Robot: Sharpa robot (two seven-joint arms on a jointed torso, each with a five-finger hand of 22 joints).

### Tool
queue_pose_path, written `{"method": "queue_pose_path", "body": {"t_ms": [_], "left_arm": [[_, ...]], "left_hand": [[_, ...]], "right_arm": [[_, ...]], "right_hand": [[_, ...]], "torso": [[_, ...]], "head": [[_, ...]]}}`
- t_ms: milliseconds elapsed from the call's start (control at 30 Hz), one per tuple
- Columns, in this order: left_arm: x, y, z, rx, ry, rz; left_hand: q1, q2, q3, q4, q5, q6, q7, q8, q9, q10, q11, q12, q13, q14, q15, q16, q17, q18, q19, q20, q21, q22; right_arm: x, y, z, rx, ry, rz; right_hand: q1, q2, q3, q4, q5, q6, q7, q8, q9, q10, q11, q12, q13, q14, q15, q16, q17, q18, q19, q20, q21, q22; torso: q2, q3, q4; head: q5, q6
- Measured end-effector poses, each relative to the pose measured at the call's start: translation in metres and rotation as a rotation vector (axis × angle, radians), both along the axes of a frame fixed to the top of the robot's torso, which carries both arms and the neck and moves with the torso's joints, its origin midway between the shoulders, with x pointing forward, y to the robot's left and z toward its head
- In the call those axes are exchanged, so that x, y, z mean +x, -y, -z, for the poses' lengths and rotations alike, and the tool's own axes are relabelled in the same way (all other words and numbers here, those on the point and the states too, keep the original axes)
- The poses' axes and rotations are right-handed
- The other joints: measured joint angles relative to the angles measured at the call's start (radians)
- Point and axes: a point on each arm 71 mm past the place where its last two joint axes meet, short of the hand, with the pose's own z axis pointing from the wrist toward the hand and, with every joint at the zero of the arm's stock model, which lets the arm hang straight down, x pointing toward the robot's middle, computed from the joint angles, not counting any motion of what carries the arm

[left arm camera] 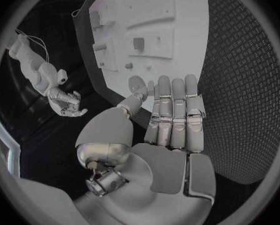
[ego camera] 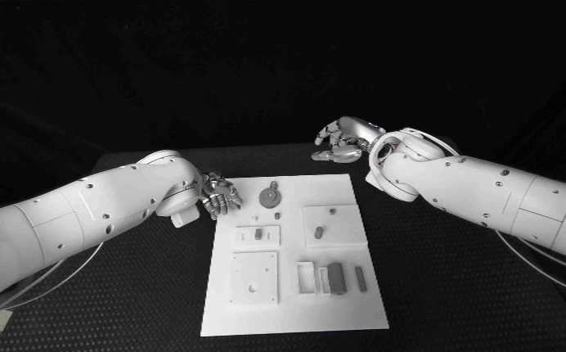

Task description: Assemble the parts on the task board

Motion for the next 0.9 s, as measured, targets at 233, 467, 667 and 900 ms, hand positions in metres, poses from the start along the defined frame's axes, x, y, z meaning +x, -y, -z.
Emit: {"method": "queue_pose_path", "body": {"t_ms": [233, 467, 667, 900], "left_arm": [[-0.017, 0.012, 0.0, -0.013, -0.002, 0.037], [-0.029, 0.012, 0.009, 0.027, 0.008, 0.055], [-0.034, 0.013, 0.016, 0.063, 0.023, 0.062], [-0.041, 0.014, 0.026, 0.099, 0.009, 0.079]], "left_hand": [[0.0, 0.0, 0.0, 0.0, 0.0, 0.007, 0.0, 0.006, -0.001, 0.003, 0.0, 0.0, 0.0, 0.0, 0.0, 0.005, -0.001, 0.0, 0.002, -0.002, 0.0, 0.002], [0.003, -0.003, 0.0, 0.0, 0.0, 0.013, -0.005, 0.006, -0.001, 0.011, -0.004, 0.004, 0.0, 0.004, -0.004, 0.012, -0.002, -0.001, 0.011, -0.003, 0.004, 0.007], [0.003, -0.004, 0.0, 0.0, 0.0, 0.014, -0.007, 0.006, 0.0, 0.013, -0.006, 0.008, 0.001, 0.011, -0.004, 0.016, -0.003, 0.0, 0.012, -0.004, 0.004, 0.01], [0.003, -0.004, -0.001, 0.001, 0.0, 0.016, -0.009, 0.01, 0.0, 0.015, -0.007, 0.008, 0.001, 0.011, -0.004, 0.016, -0.003, -0.001, 0.014, -0.007, 0.004, 0.011]], "right_arm": [[0.0, 0.001, 0.0, 0.0, -0.001, 0.003], [0.0, 0.002, 0.0, 0.001, -0.002, 0.004], [0.0, 0.002, 0.0, 0.0, -0.003, 0.005], [0.001, 0.003, 0.0, 0.0, -0.004, 0.006]], "right_hand": [[0.0, 0.0, -0.003, 0.003, 0.0, 0.0, 0.0, 0.0, 0.0, 0.0, 0.0, 0.0, 0.0, 0.0, 0.0, 0.0, 0.0, 0.0, 0.0, 0.0, 0.0, 0.0], [0.0, 0.0, -0.003, 0.003, 0.0, 0.0, 0.0, 0.0, 0.0, 0.0, 0.0, 0.0, -0.001, 0.0, 0.0, 0.0, 0.0, 0.0, 0.0, 0.0, 0.0, 0.0], [0.0, 0.0, 0.0, 0.006, 0.0, 0.0, 0.0, 0.0, -0.001, 0.0, 0.0, 0.0, -0.001, 0.0, 0.0, 0.0, 0.0, 0.0, 0.0, 0.0, 0.0, 0.0], [0.0, 0.0, 0.0, 0.006, 0.0, 0.0, 0.0, 0.0, -0.001, 0.0, 0.0, 0.0, -0.001, 0.0, 0.0, 0.0, 0.001, 0.0, 0.0, 0.0, 0.0, 0.0]], "torso": [[-0.002, -0.0012, 0.0047], [-0.002, -0.0017, 0.0055], [-0.002, -0.0007, 0.0045], [-0.001, -0.0006, 0.0037]], "head": [[0.0, -0.003], [0.004, -0.005], [0.005, -0.007], [0.003, -0.011]]}}
